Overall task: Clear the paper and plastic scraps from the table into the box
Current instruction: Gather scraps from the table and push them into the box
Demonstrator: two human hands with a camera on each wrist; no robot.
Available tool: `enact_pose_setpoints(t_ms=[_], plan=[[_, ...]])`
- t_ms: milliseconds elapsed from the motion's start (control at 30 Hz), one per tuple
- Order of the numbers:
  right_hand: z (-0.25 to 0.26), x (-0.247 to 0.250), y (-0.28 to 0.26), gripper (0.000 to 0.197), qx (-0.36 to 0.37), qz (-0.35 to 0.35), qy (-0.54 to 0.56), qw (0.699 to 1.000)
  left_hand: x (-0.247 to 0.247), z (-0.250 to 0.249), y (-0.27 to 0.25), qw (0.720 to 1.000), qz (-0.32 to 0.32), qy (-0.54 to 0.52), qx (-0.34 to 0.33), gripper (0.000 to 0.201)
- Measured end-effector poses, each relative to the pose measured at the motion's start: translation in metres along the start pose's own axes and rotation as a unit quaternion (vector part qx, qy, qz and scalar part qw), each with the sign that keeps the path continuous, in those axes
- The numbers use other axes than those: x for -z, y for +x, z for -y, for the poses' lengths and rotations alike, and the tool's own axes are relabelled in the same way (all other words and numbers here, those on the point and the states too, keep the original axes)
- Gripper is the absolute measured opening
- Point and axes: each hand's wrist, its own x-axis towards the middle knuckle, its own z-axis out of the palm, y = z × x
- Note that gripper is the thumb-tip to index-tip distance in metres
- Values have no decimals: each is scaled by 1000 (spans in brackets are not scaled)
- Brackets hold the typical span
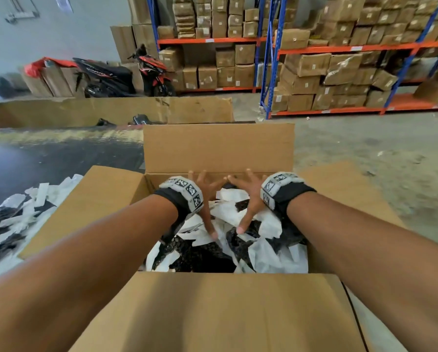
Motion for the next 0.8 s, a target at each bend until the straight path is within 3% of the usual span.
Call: enact_pose_setpoints(t_ms=[133,267,333,433,567,733,800], plan=[[-5,-37,28,149,-6,75,-54,996,-40,14,39,996,82,29,2,159],[-15,-68,53,141,2,91,-72,993,-65,23,55,994,108,2,-24,161],[-17,-80,64,129,-6,104,-68,992,-77,26,64,993,115,-15,-15,165],[-18,-99,79,96,-30,102,-32,994,-100,34,80,993,110,-34,6,170],[-19,-109,86,116,-26,105,-14,994,-130,38,93,998,60,-25,10,172],[-22,-90,70,102,-18,53,49,997,-102,41,73,997,69,-24,2,175],[-22,-69,55,122,-4,85,21,996,-89,46,63,996,76,-42,-6,172]])
